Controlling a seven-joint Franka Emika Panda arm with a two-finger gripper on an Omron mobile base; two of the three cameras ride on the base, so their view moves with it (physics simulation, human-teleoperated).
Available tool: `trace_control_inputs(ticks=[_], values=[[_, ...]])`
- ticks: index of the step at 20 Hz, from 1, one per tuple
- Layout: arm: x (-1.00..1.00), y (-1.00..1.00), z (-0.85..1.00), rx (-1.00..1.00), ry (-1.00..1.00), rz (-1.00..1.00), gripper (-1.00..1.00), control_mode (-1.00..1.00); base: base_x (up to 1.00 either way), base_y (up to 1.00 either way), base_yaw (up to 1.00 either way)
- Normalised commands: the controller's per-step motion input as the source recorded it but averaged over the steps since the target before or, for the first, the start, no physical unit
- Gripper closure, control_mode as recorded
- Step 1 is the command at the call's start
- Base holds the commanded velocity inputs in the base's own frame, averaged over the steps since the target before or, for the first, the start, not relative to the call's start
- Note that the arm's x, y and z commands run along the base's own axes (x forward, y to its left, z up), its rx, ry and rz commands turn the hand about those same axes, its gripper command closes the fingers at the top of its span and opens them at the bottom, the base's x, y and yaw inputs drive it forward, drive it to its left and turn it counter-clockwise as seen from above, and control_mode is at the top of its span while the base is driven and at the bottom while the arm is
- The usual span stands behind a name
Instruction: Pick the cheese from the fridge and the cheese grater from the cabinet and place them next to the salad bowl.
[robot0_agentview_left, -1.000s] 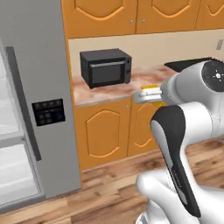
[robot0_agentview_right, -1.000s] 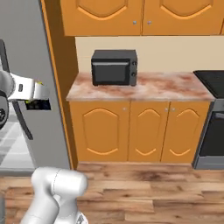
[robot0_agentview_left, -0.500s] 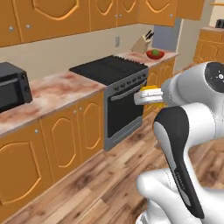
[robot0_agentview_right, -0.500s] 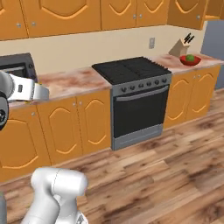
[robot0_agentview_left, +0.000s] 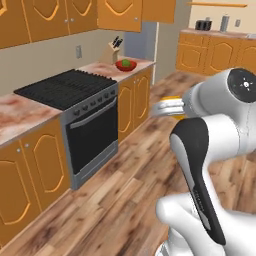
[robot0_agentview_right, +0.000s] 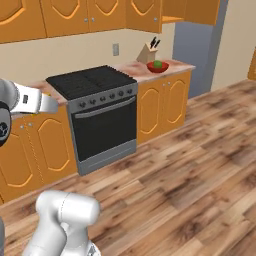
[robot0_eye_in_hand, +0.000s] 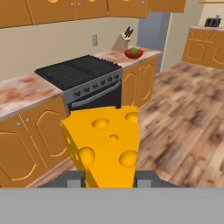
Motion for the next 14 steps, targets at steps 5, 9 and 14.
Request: trace_control_inputs(ticks=[5,9,14], values=[[0.0,0.0,0.0,0.0,0.0,0.0,1.0,1.0,-0.1,-1.0,0.16],[0.0,0.0,0.0,0.0,0.0,0.0,1.0,1.0,0.0,-1.0,0.19],[0.0,0.0,0.0,0.0,0.0,0.0,1.0,1.0,0.0,-1.0,0.25]])
